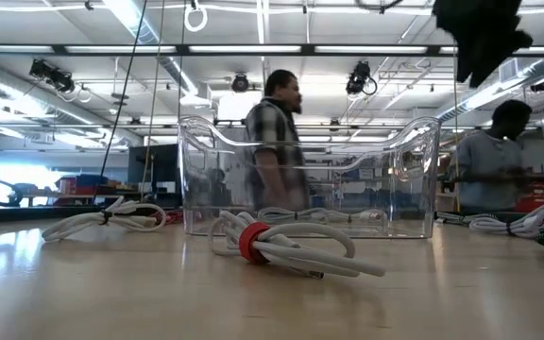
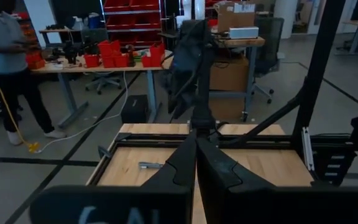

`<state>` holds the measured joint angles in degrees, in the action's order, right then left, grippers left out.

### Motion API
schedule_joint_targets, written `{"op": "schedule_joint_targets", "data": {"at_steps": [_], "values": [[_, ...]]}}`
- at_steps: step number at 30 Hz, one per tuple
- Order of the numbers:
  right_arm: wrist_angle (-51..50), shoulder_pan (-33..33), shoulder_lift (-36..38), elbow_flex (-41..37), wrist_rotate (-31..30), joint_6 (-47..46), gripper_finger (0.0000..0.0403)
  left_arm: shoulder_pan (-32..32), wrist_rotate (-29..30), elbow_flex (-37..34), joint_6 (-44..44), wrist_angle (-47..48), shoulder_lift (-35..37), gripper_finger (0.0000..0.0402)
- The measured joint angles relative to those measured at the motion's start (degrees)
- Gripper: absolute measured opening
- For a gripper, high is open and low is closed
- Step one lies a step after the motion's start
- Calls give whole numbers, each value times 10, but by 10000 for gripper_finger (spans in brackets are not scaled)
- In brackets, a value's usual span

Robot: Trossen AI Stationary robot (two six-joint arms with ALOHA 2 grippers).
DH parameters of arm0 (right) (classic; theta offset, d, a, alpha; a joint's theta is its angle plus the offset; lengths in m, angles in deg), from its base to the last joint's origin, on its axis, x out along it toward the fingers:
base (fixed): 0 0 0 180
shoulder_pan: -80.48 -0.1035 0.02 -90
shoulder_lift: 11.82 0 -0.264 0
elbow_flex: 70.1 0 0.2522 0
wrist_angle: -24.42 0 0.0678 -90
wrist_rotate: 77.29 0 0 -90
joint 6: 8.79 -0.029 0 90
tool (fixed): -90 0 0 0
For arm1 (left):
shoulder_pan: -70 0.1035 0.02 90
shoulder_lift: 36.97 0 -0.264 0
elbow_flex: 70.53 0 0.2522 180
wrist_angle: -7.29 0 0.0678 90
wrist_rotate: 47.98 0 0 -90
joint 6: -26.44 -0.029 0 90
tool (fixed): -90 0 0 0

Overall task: Pick and place USB-C Cables
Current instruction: Put the white patterned charger cable into the transparent bin

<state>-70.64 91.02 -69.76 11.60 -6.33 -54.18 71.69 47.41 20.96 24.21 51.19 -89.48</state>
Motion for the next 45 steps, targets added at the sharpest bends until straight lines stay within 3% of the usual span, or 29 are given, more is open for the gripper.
{"op": "schedule_joint_targets", "data": {"at_steps": [8,19,30,45], "values": [[119,101,-55,-98,70,51,195,0,0,0,-21,17,0,21],[205,202,-96,-165,129,104,195,0,0,0,-14,30,0,21],[285,255,-104,-248,172,94,194,0,0,0,-1,31,0,21],[346,306,-104,-320,187,110,194,0,0,0,0,31,0,21]]}}
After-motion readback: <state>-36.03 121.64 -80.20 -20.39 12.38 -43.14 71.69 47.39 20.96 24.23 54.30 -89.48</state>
